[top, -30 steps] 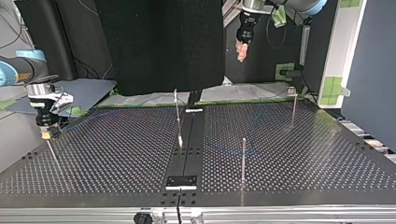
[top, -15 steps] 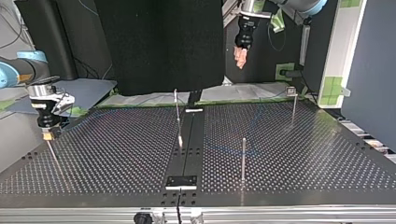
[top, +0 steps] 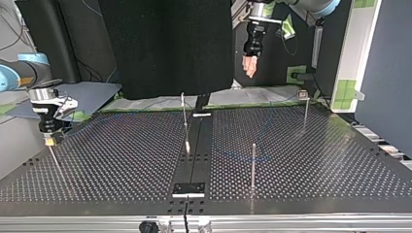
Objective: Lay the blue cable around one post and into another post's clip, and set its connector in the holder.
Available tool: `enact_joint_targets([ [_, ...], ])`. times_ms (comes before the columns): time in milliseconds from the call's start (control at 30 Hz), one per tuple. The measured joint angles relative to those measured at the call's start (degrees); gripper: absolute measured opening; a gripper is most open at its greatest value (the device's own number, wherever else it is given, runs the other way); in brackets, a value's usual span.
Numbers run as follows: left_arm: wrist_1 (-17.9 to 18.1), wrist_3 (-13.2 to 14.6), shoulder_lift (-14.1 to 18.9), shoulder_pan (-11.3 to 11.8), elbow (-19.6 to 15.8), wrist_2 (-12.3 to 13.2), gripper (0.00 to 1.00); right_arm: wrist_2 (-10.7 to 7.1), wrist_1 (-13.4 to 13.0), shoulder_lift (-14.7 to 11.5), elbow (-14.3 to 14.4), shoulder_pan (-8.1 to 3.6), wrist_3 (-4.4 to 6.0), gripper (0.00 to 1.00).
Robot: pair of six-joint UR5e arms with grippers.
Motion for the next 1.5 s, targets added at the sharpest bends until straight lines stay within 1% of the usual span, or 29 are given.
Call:
enact_joint_targets([
  [400,6.63,-0.13,-0.06,0.06,0.01,-0.08,1.00,1.23,-0.68,0.02,-0.02,-0.08,0.28,0.79],
  [767,13.40,-0.44,-0.12,0.09,0.04,-0.04,1.00,1.42,-0.81,0.00,-0.02,-0.01,0.29,0.79],
  [867,14.70,-0.52,-0.13,0.09,0.05,-0.01,1.00,1.39,-0.82,0.00,-0.01,-0.01,0.29,0.79],
  [1067,15.65,-0.68,-0.14,-0.03,0.05,-0.03,1.00,1.38,-0.82,0.00,-0.01,-0.01,0.17,0.79],
  [1200,15.69,-1.11,-0.18,0.05,0.06,-0.61,1.00,1.38,-0.82,0.00,-0.01,0.00,0.06,0.79],
  [1333,14.66,-1.02,-0.84,0.11,0.42,-1.97,1.00,1.38,-0.84,0.00,0.00,0.00,0.04,0.79],
  [1500,12.45,0.02,-3.36,0.00,1.49,-3.94,1.00,1.38,-0.87,0.01,0.00,0.01,-0.02,0.79],
])
